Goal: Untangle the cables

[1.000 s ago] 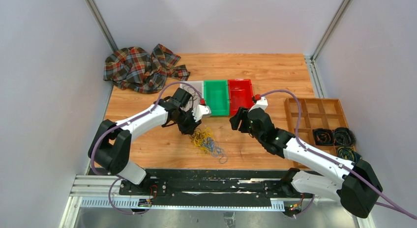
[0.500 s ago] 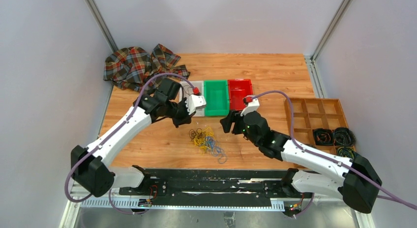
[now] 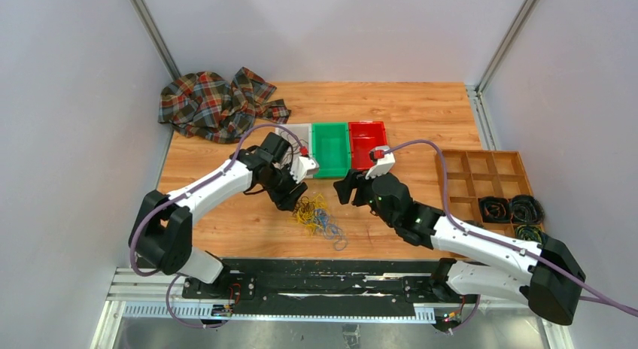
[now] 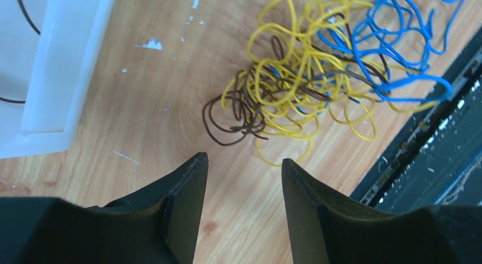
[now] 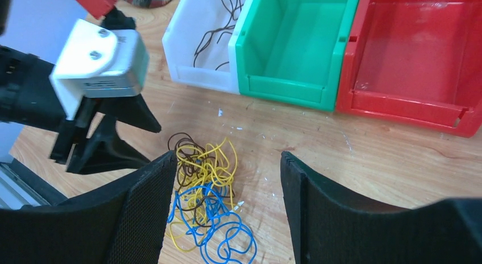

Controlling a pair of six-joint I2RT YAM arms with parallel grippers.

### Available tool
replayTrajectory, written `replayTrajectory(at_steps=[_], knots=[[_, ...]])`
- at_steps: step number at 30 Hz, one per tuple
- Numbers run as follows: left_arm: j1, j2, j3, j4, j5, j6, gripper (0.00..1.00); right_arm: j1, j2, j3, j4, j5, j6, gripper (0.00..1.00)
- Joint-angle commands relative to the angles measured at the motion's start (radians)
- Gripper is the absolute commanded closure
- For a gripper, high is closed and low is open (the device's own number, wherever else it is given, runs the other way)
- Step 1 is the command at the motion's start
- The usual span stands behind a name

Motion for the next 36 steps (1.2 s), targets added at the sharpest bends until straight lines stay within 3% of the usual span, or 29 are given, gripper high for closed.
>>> replayTrajectory(at_steps=[1, 7, 14, 21, 30, 36], knots=[[-0.006, 0.036, -0.006, 0.130, -0.043, -0.083, 0.45, 0.013, -0.043, -0.011, -0.018, 0.055, -0.013, 0.33], [-0.006, 0.090, -0.026, 0.167, 0.035, -0.127, 0.48, 0.013, -0.030, -0.017, -0.025, 0.066, 0.004, 0.34], [-0.006, 0.130, -0.037, 0.227, -0.004, -0.132, 0.68, 0.013, -0.022, 0.000, -0.042, 0.065, 0.003, 0.34], [-0.006, 0.076, -0.005, 0.176, -0.039, -0.112, 0.98, 0.013, -0.036, 0.000, -0.044, 0.066, -0.006, 0.36], [-0.006, -0.137, 0.085, -0.041, 0.062, -0.083, 0.99, 0.017, 0.010, 0.025, 0.027, 0.004, -0.040, 0.34], [-0.006, -0.198, 0.157, -0.100, 0.112, -0.129, 0.99, 0.103, 0.061, 0.053, 0.134, -0.009, -0.121, 0.31]])
